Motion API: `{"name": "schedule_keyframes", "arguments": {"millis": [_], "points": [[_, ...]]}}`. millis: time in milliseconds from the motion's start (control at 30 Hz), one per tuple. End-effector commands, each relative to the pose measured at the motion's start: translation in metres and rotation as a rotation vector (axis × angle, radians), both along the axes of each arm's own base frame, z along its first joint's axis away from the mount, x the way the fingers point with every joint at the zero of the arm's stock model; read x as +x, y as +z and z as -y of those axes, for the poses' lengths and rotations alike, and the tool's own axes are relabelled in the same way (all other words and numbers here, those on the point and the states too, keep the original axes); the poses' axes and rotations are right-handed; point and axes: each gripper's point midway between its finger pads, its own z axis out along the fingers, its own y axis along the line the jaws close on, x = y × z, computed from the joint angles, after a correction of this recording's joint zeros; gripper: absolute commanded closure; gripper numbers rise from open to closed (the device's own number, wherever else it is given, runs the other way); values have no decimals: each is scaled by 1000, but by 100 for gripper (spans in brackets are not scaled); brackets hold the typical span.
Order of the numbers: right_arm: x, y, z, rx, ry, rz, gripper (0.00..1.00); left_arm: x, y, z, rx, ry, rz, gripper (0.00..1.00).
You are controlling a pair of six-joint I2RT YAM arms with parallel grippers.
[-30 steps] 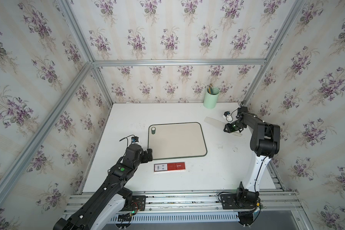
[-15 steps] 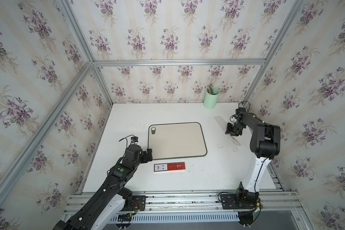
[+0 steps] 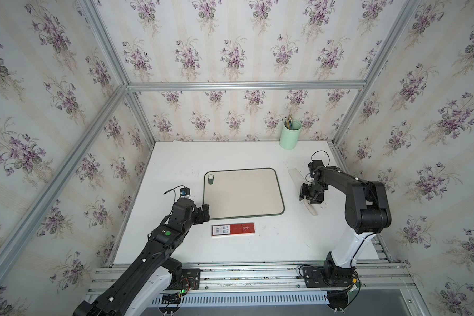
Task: Align the knife with the edge of the cutting board
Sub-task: Adjust the knife at the center of the board.
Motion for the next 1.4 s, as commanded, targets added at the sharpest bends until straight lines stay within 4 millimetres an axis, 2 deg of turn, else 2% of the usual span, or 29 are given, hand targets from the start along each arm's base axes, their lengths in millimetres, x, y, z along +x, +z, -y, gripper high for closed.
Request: {"name": "schedule_keyframes", "arguments": {"millis": [0, 167, 300, 400, 467, 567, 667, 733, 800, 900, 933, 1033, 1167, 1267, 1367], "points": [[-8, -5, -3, -13, -26, -1, 42, 4, 5, 0, 5, 0, 20, 0], [-18, -10, -29, -3, 57, 12, 37, 6, 2, 1, 10, -3, 4, 0], [-16, -6, -35, -48, 81, 60, 30, 6, 1, 1, 15, -2, -2, 0], [-6, 7, -31, -70, 39, 152, 17, 6, 1, 1, 17, -1, -3, 0], [5, 23, -27, -85, 16, 235, 1, 6, 2, 1, 16, 0, -2, 0], [22, 62, -20, -112, -23, 393, 0, 6, 2, 1, 17, -2, -2, 0], [37, 112, -11, -141, -70, 570, 0, 6, 1, 0, 19, 1, -4, 0], [38, 125, -9, -130, -97, 653, 0, 7, 1, -1, 20, 6, -3, 0], [34, 116, -13, -80, -109, 624, 0, 7, 1, -2, 22, 18, -4, 0], [28, 97, -35, 43, -24, 569, 0, 7, 2, -4, 26, 27, -4, 1], [24, 89, -33, 29, -15, 555, 1, 7, 2, -4, 25, 28, -3, 0], [9, 57, -17, -71, -32, 438, 8, 6, 2, -5, 26, 31, -4, 1], [-3, 25, -39, 20, -1, 332, 19, 7, 0, -5, 28, 32, -7, 0], [-7, 13, -33, -21, -19, 277, 20, 8, 0, -4, 31, 33, -17, 0], [-12, 8, -37, 5, -17, 258, 23, 8, 0, -5, 30, 33, -17, 1]]}}
